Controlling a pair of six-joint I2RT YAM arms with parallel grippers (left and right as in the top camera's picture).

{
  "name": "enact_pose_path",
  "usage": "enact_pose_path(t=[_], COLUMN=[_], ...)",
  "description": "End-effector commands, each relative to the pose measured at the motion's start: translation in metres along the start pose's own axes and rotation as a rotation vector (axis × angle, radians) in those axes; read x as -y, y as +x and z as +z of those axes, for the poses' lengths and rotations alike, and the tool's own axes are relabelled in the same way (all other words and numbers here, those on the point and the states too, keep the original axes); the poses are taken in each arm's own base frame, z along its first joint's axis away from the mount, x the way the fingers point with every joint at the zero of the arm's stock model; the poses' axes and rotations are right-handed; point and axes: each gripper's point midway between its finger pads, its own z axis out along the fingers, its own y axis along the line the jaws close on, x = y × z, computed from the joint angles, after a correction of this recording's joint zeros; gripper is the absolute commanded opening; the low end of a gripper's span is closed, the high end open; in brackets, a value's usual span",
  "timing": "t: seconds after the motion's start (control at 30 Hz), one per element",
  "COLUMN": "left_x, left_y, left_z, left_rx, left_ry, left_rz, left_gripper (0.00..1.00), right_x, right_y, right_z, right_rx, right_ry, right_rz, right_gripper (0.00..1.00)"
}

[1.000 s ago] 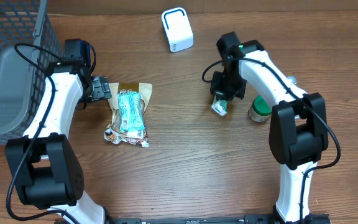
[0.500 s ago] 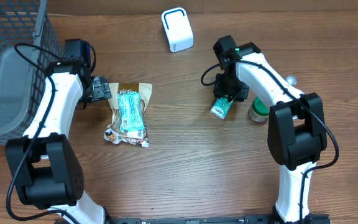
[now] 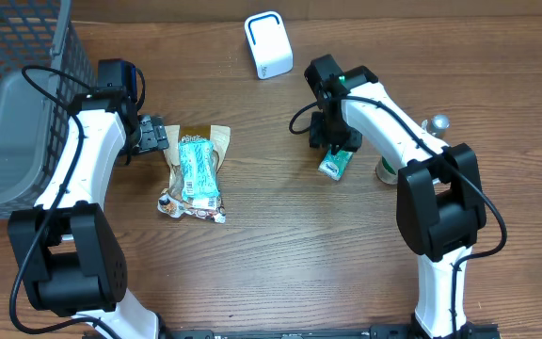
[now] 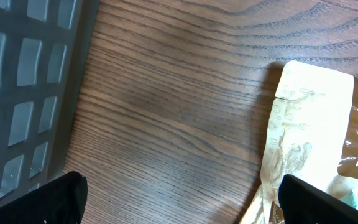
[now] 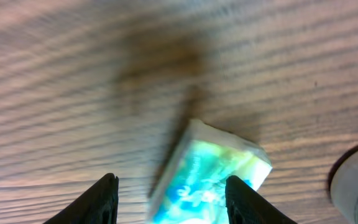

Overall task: Scan the item barcode
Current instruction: 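Carry the packet right and lower it onto the table, then open the right gripper, release the packet and withdraw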

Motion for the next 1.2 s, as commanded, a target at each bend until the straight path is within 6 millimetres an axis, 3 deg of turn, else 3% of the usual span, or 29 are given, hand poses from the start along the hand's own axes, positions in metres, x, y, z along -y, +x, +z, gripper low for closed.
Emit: enact_pose_path(t=[0.0,0.3,0.5,0.67,0.77,0.93,1.17], left_x=[0.000,0.000,0.000,0.000,0.000,0.000,0.000], left_y=[-0.003,-0.003,-0.003,-0.003,-0.003,-0.003,-0.003], left_z=[-0.002,-0.002,-0.002,-0.002,-0.002,-0.002,-0.002], left_rx=[0.012,0.012,0.012,0.012,0.012,0.012,0.011], left_ry=[-0.009,-0.009,-0.009,-0.009,-0.009,-0.009,-0.010], left_rz=[0.006,0.006,0.006,0.006,0.007,0.007,0.006], left_gripper=[1.00,0.99,0.99,1.00,1.00,0.99,1.00], right_x=[-0.021,-0.054,-0.058,-0.050,-0.034,-0.008,0.013], right_y=[-0.007,0.001,0.003,0.016,0.021,0.022,0.021], right_z=[-0.017,-0.015,-0.005,0.014,0.023,0.026,0.026], right_rx=[0.058,0.086,0.094,0.063,0.048,0.026,-0.012], right_ry=[-0.034,-0.091,-0.100,-0.074,-0.017,0.061,0.087], right_rz=[-0.028,-0.084,-0.065,-0.067,-0.060,-0.038,0.000], right_gripper=[0.52,0.52,0.52,0.52,0.52,0.52,0.55])
